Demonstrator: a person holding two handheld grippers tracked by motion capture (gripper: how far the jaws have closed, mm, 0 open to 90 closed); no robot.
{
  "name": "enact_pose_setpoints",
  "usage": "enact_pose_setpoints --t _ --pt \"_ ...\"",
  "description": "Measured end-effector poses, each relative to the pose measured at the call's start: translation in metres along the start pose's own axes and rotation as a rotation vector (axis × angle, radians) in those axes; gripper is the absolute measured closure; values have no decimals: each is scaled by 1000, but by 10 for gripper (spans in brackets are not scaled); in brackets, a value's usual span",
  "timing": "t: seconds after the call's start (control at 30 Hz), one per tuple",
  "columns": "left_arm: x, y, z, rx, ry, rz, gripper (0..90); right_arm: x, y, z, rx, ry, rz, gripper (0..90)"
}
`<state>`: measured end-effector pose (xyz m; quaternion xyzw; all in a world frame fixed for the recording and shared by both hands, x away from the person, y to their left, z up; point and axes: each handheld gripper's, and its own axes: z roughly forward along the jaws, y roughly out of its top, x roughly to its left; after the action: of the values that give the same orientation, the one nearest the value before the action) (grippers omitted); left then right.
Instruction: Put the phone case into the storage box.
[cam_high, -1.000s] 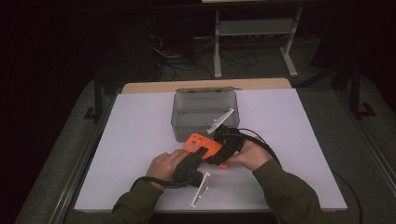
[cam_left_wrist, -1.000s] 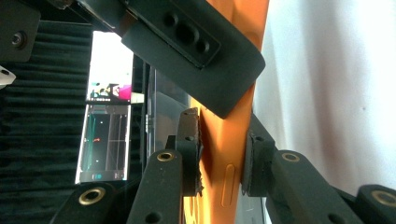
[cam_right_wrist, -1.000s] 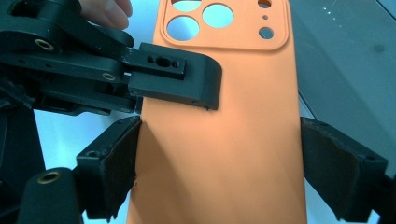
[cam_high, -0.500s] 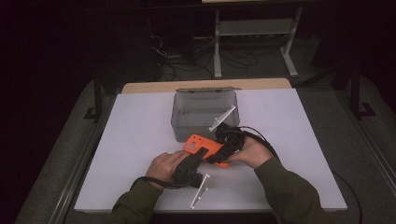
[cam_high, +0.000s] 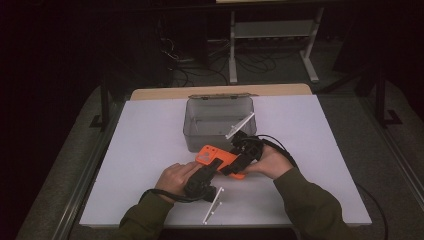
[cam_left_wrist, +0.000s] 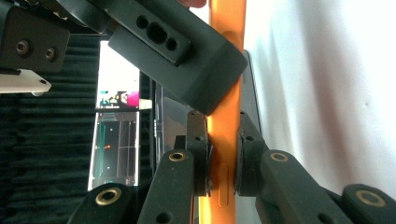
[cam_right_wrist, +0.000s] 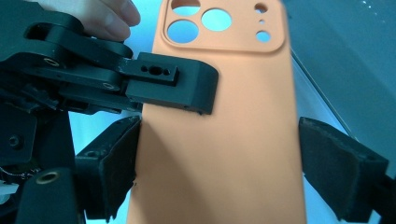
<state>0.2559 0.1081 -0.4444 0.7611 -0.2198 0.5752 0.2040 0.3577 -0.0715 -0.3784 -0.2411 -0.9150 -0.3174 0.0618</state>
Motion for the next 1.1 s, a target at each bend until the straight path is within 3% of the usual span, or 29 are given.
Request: enact_pose_setpoints --t 0.33,0.63,1.1 --pt "1 -1 1 2 -10 -14 798 -1 -1 -5 -29 -20 6 118" --pt "2 -3 0 14 -29 -36 798 -1 -7 -14 -82 -40 8 22" --pt "1 -5 1 20 -40 -39 797 4 -29 -32 -160 -137 7 0"
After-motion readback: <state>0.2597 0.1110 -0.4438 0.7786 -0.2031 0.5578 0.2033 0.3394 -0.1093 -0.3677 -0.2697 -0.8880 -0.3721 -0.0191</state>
